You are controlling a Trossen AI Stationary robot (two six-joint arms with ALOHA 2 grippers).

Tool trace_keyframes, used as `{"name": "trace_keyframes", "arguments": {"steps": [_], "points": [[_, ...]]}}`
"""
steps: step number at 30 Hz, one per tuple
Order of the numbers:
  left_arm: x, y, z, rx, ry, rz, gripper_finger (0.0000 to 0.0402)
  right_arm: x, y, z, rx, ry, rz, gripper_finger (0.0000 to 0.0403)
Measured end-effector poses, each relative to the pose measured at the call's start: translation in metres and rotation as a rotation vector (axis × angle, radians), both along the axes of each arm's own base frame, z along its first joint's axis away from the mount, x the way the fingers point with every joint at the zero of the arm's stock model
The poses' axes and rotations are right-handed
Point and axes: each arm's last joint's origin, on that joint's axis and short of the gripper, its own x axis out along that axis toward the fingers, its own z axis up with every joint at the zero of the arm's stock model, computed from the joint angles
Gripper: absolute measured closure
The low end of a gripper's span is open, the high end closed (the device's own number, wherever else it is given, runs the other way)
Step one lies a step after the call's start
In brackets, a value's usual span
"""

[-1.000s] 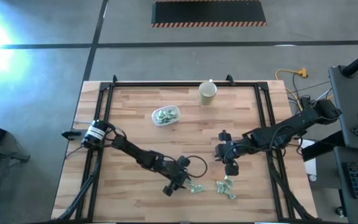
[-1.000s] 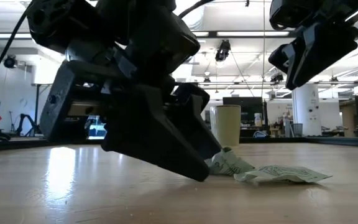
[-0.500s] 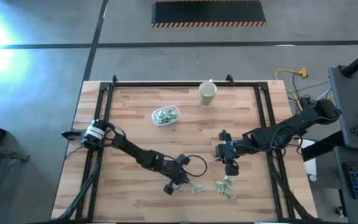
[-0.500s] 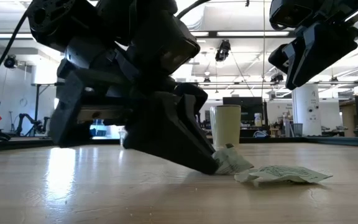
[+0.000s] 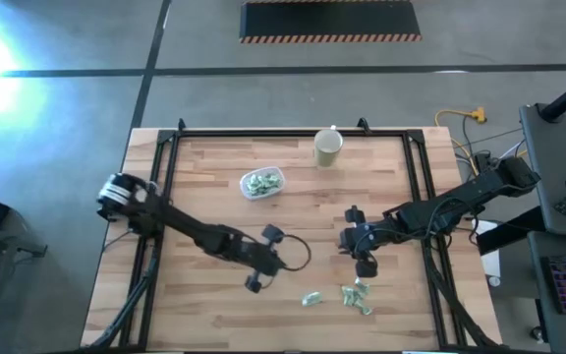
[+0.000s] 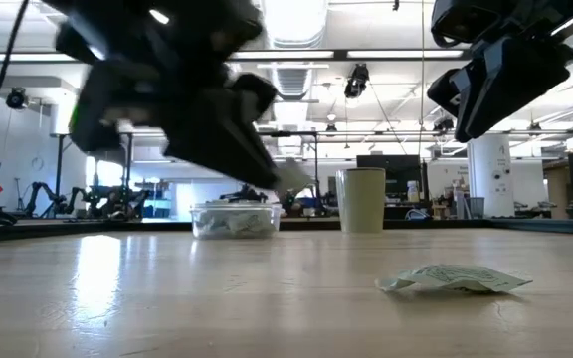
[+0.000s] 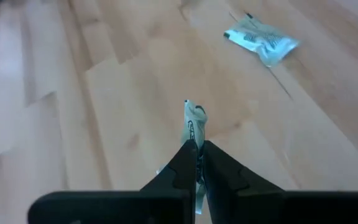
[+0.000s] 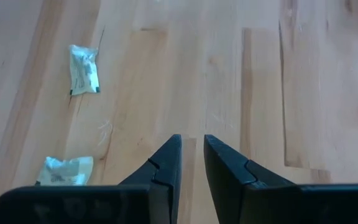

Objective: Pick and place Stevia / Truvia into bins
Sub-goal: Put the stevia packet into the transparent container

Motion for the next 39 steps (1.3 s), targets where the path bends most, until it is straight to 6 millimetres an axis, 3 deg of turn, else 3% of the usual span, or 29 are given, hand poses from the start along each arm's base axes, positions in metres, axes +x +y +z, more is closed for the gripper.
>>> {"name": "trace_keyframes", "arguments": {"steps": [8,15,20,28,39], "points": [[-0.071,0.026,0.012,-0.002,-0.023,0.006,0.0401,0.004,0.0,0.002,-0.044,-0.06,-0.002,0.0344],[-0.131,0.056,0.021,-0.051,-0.224,0.082,0.0401,0.004,-0.001,0.003,-0.051,-0.071,-0.001,0.0344],[-0.158,0.078,0.016,-0.054,-0.384,0.212,0.0401,0.007,-0.001,0.005,-0.073,-0.11,0.008,0.0344],[-0.162,0.11,0.013,-0.065,-0.604,0.4,0.0401,0.008,0.0,0.006,-0.081,-0.129,0.024,0.0343],[-0.124,0.145,0.002,-0.044,-0.522,0.592,0.0401,0.008,0.0,0.006,-0.081,-0.128,0.025,0.0344]]}}
